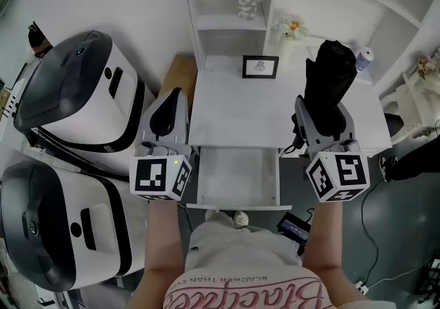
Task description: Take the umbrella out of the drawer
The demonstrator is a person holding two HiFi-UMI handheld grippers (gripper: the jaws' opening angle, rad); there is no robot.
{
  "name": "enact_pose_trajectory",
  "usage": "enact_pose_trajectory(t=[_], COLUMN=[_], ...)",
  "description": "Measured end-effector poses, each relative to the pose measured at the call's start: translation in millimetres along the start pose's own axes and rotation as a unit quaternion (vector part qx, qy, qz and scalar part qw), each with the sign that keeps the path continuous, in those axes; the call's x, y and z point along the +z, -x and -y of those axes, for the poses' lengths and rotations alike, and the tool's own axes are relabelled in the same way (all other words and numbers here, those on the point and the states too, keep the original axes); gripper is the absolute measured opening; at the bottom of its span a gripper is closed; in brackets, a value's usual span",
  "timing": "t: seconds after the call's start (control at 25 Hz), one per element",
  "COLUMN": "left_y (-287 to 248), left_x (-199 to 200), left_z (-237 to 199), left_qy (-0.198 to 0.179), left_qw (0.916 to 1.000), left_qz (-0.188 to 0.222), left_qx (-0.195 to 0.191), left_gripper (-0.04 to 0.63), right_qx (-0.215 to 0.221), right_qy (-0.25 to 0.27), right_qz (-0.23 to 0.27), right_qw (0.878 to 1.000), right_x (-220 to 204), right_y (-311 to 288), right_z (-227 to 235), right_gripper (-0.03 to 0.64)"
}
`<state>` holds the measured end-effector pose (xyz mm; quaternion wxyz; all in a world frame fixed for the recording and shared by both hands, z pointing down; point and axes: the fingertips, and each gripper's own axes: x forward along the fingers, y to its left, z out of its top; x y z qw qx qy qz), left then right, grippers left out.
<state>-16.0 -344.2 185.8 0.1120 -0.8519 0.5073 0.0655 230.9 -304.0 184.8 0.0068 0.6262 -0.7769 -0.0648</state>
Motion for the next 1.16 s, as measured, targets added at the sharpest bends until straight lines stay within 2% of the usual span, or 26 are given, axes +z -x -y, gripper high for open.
enact_pose_trajectory(t=[0.44, 1.16], left_y=[1, 3], left_x=[4, 3], left_z=[0, 6], left_qy=[-0.002, -0.007], left_qw=[1.0, 1.0], left_qz=[0.002, -0.001], left_qx=[0.006, 0.003], left_gripper=[0.009, 0.009], right_qx=[-0.009, -0.019], right_qy=[0.011, 0.0], right_qz=[0.006, 0.01], right_qw=[1.0, 1.0], right_x=[-1, -3], right_y=[9, 16], right_z=[7, 15], right_gripper=[0.238, 0.238])
